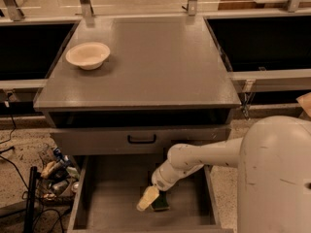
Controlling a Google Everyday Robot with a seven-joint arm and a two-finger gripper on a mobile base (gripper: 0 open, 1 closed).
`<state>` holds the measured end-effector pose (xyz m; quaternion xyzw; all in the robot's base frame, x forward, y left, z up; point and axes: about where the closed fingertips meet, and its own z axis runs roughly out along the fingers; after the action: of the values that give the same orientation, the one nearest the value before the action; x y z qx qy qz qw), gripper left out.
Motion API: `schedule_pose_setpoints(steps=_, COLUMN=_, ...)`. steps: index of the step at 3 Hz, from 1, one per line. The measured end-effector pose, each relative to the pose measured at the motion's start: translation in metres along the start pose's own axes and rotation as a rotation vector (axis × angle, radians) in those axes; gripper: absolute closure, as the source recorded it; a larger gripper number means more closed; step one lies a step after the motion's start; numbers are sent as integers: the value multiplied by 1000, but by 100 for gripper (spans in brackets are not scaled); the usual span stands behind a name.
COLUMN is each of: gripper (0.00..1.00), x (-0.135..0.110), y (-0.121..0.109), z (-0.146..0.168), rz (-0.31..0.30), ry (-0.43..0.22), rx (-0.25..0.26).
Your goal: Pick sponge from middle drawer and place on counter
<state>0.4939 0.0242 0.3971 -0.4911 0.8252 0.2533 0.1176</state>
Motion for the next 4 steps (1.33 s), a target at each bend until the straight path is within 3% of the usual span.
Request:
schedule_pose_setpoints(steps=1, gripper=0, x=22, y=2, z=4, rz=18, ry=-16, rx=-22)
schedule_pose_setpoints(steps=4, gripper=0, x=18, y=0, z=21, rz=41, ry=32, rx=-44)
